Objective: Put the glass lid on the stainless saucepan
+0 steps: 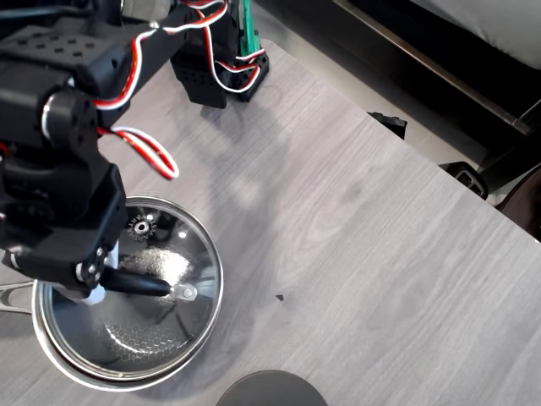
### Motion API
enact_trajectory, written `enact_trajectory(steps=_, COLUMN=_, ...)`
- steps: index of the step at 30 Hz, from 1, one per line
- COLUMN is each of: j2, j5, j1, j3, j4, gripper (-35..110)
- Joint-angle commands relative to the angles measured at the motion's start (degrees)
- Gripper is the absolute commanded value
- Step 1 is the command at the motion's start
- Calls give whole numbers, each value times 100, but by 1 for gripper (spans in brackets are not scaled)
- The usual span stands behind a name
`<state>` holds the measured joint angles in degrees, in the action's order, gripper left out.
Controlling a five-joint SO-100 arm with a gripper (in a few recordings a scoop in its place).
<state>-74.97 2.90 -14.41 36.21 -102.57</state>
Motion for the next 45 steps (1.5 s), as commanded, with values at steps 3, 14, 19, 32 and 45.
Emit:
enact_trajectory(steps=3, j2=-70, j5=-70, j1=0, j3=-360, j4=185, gripper=0)
enact_trajectory(steps=14, j2=-53, j5=-167, j1=-176, j3=-360, j4=299, gripper=0)
enact_trajectory(steps=19, j2=-18, j5=-185, j1=-202, j3=-360, j4=193, gripper=0)
enact_trajectory(steps=32, j2=88, j5=-185, j1=-53, j3=-360, j4=193, gripper=0)
enact_trajectory(steps=45, j2=-483, j5=-211, j1=-237, j3=-308, j4=18, gripper=18)
